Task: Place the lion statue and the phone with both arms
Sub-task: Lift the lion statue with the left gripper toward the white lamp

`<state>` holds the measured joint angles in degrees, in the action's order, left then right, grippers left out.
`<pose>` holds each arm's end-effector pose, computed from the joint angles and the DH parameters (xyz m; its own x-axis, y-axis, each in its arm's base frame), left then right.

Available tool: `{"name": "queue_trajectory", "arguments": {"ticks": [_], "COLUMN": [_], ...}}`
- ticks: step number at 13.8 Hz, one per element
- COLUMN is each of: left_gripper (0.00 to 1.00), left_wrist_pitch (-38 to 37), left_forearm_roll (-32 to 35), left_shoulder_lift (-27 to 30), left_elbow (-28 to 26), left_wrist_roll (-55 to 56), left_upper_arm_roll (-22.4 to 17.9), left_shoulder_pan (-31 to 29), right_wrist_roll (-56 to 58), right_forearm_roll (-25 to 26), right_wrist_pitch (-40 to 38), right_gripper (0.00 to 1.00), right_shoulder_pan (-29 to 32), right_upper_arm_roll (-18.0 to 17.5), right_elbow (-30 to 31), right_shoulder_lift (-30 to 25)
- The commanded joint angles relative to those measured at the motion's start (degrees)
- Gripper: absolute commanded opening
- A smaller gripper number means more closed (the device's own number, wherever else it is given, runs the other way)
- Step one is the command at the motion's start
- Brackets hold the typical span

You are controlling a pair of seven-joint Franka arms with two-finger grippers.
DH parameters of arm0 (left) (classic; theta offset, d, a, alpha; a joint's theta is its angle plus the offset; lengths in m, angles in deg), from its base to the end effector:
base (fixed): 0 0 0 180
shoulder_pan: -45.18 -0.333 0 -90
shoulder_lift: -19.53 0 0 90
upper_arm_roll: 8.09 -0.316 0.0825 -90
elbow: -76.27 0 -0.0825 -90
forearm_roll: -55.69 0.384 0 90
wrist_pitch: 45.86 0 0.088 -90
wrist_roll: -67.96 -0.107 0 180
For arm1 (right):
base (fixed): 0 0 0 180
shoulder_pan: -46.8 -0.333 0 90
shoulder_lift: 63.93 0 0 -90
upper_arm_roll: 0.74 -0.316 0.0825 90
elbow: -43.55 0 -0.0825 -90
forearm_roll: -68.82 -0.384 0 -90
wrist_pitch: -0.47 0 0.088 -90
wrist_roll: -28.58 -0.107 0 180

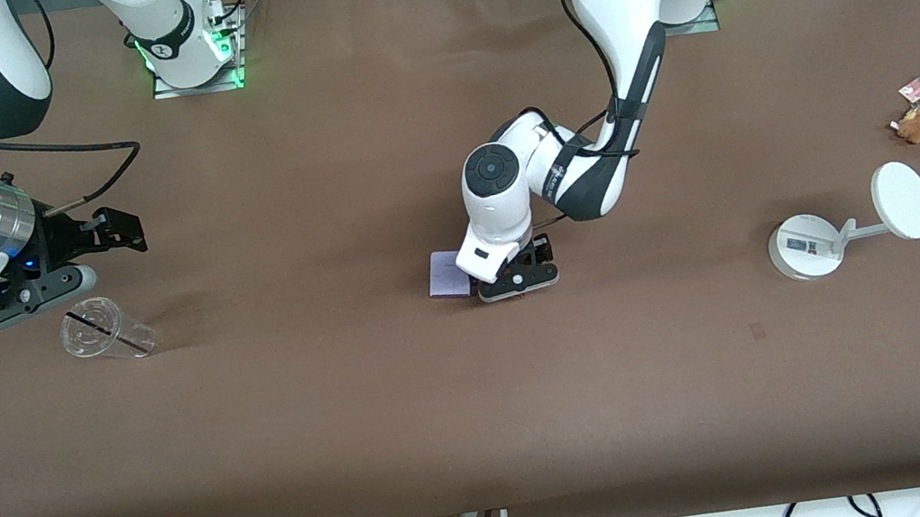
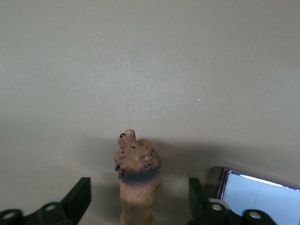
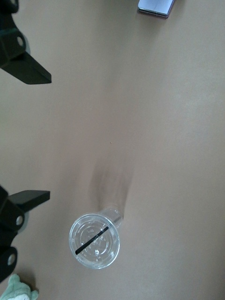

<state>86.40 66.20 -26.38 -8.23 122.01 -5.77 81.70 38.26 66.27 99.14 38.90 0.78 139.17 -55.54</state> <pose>0.5678 -0.4459 0.2039 0.9825 0.1533 0.1055 0.1585 -0.9865 -0.0424 0.5937 0.0714 0.5060 0.9592 0.2696 -0.0852 0.2657 -0.9625 -0.0544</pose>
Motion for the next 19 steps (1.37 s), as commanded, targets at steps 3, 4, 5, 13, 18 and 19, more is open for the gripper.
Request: {"name": "queue_trajectory", "arguments": {"ticks": [3, 4, 5, 13, 18, 19], "left_gripper": [0.0, 0.0, 0.0, 0.0, 0.0, 0.0], "left_wrist_pitch": [-0.4, -0.4, -0.4, -7.3, -6.8, -6.8], "left_forearm_roll": [1.1, 1.6, 1.6, -4.3, -11.1, -12.2], "left_shoulder_lift": [0.7, 0.7, 0.8, 11.6, 17.2, 17.9], "left_elbow": [0.1, -0.1, -0.2, -8.5, -17.4, -18.4], "left_wrist_roll": [2.0, 1.7, 1.0, -24.1, -35.6, -38.0], "left_upper_arm_roll": [0.1, 0.1, 0.1, -0.1, -5.3, -7.0], "left_shoulder_pan": [0.0, 0.0, -0.3, -11.7, -17.9, -18.7], "right_wrist_roll": [-0.5, -0.5, -0.5, -0.5, -0.2, -0.2], "right_forearm_roll": [-1.0, -1.0, -1.0, -1.0, -1.0, -0.9], "right_wrist_pitch": [-0.2, -0.2, -0.2, -0.2, -0.3, -0.3], "right_gripper": [1.0, 1.0, 1.0, 1.0, 1.0, 1.0], "right_shoulder_pan": [-0.1, -0.2, -0.2, -0.1, 0.0, 0.0], "right_upper_arm_roll": [0.1, 0.1, 0.1, 0.1, 0.1, 0.1], "right_elbow": [-0.8, -0.8, -0.8, -0.8, -0.9, -0.8], "right_shoulder_lift": [0.2, 0.2, 0.2, 0.2, 0.2, 0.2]}}
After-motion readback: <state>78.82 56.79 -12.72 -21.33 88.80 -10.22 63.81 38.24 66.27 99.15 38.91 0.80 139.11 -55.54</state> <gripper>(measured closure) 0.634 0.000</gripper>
